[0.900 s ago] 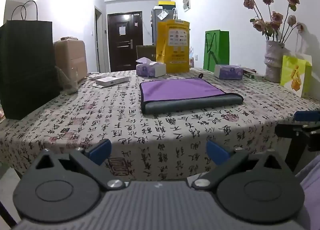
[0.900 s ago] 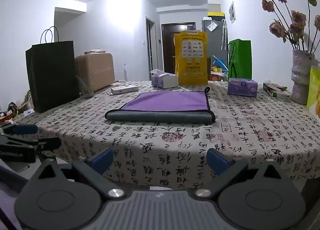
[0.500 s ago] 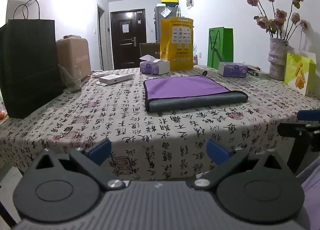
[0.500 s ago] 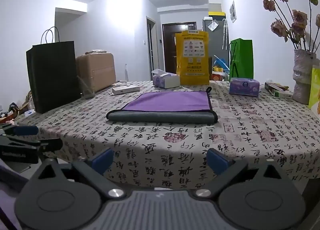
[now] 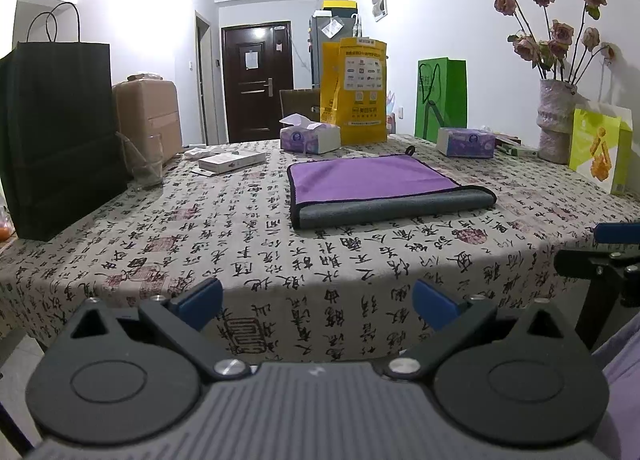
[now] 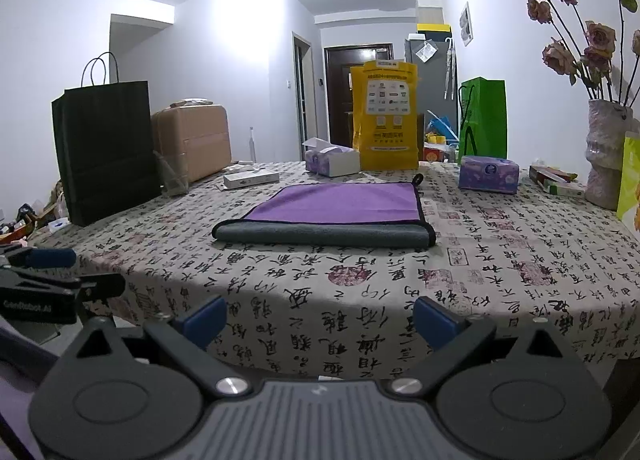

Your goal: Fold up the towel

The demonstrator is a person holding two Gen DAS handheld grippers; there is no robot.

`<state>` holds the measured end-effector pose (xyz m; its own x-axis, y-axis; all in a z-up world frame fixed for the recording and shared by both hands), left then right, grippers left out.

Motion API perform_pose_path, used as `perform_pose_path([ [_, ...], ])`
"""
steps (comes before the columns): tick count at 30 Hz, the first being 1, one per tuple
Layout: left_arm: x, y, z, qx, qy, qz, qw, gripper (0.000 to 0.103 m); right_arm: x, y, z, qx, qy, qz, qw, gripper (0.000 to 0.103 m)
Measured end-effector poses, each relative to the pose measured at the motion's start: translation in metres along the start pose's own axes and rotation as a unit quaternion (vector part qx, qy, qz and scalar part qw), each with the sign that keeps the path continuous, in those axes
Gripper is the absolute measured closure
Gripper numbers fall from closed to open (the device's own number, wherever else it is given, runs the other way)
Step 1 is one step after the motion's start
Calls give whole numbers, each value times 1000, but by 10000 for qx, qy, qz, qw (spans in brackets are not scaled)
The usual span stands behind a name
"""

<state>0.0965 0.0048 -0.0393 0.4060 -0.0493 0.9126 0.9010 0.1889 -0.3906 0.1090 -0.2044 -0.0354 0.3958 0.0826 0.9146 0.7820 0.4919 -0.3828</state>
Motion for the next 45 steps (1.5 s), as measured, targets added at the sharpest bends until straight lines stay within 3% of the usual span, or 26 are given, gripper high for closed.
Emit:
perform_pose_path([
  [45,-4,-1,-3,-73,-24,27,10000,0,-1,-1,0,9,13,10,10000,3],
])
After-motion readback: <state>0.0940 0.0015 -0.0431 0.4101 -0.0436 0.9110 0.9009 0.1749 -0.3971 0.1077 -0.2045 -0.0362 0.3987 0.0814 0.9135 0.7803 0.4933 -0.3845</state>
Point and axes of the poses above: each gripper's, at about its wrist camera, not at the fingertips, and y roughly the way its jaws point, z to its left, x to its top, the point moved 10 cm from there along y, roughly the way its jaws point, and after that the axes turned 9 degrees about x, right-handed, at the moved point
